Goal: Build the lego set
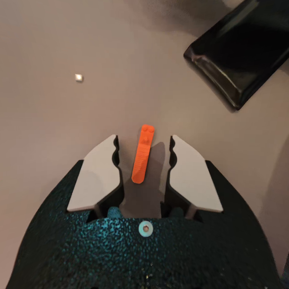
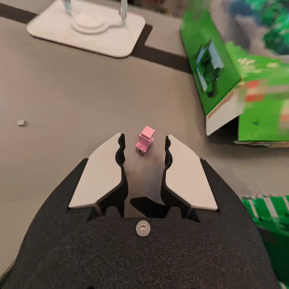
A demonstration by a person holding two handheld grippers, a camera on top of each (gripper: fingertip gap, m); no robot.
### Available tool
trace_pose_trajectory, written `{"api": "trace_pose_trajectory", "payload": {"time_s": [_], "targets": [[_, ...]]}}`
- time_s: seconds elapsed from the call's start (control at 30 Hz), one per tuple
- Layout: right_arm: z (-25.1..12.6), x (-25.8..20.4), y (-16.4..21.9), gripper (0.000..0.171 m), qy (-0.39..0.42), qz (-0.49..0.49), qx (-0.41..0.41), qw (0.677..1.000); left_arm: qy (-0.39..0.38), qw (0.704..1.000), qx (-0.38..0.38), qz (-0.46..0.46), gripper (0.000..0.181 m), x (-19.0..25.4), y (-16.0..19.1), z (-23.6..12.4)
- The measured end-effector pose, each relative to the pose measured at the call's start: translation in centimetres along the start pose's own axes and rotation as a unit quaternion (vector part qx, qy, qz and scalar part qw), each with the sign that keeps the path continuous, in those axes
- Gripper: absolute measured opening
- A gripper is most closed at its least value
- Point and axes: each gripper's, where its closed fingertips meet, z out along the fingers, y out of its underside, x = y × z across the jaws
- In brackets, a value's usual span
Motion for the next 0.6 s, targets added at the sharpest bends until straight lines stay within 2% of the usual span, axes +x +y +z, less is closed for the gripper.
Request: {"api": "trace_pose_trajectory", "payload": {"time_s": [0.1, 0.13, 0.17, 0.2, 0.27, 0.33, 0.4, 0.47, 0.6], "targets": [[1.5, -0.3, 1.2, 0.047, -0.013, 0.001, -0.037, 0.999, -0.040, 0.997, 0.071, -0.016, 0.070, -1.8, -0.8, -3.2], [1.7, -0.1, 1.3, 0.042, -0.007, -0.005, -0.039, 0.999, -0.070, 0.992, 0.098, -0.025, 0.072, -3.3, -0.8, -4.6], [1.8, -0.1, 1.4, 0.026, -0.005, -0.012, -0.038, 0.999, -0.113, 0.985, 0.124, -0.037, 0.073, -5.2, -0.6, -6.2], [1.9, -0.3, 1.3, 0.019, -0.009, -0.018, -0.034, 0.999, -0.162, 0.974, 0.149, -0.053, 0.073, -7.4, -0.1, -7.9], [1.9, -0.9, 0.8, 0.019, -0.022, -0.022, -0.025, 0.999, -0.248, 0.941, 0.205, -0.100, 0.070, -11.7, 1.3, -11.3], [2.0, -1.8, -0.3, 0.019, -0.038, -0.037, -0.004, 0.999, -0.258, 0.914, 0.276, -0.148, 0.065, -14.0, 2.0, -13.3], [2.1, -2.8, -1.6, 0.019, -0.056, -0.058, 0.019, 0.997, -0.224, 0.905, 0.316, -0.178, 0.064, -14.6, 2.0, -13.6], [2.4, -2.5, -2.5, 0.019, -0.043, -0.077, 0.035, 0.995, -0.215, 0.908, 0.318, -0.170, 0.066, -14.7, 1.7, -12.9], [3.5, 1.7, -3.4, 0.019, 0.046, -0.038, 0.027, 0.998, -0.252, 0.916, 0.291, -0.114, 0.065, -14.9, 1.3, -11.1]]}}
